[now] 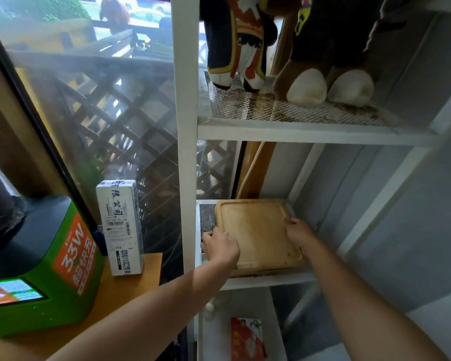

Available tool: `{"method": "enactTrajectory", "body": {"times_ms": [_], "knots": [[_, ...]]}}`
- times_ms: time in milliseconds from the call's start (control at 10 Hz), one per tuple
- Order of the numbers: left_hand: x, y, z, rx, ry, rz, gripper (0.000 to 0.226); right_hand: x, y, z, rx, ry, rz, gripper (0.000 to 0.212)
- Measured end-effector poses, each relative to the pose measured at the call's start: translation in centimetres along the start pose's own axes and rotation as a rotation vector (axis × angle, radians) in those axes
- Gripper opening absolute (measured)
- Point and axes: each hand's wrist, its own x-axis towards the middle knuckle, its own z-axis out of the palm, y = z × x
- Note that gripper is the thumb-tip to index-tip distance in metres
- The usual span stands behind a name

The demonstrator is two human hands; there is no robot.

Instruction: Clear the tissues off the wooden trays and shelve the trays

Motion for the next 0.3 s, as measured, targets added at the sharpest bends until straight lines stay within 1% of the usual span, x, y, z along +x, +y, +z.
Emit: {"method": "enactTrajectory", "body": {"times_ms": [100,200,300], "knots": [[-0.1,0.3,-0.5,0.011,-0.039,-0.021,0.032,-0.5,-0.6,-0.4,-0.035,0.026,-0.037,0.053],[-0.1,0.8,-1.3,0.021,-0.028,-0.001,0.043,-1.3,-1.0,-1.3,-0.153,0.089,-0.086,0.052],[-0.7,1.2,-2.0,0.090,0.010,0.069,0.043,-3.4,-1.4,-1.3,-0.286,0.165,-0.142,0.057]]}}
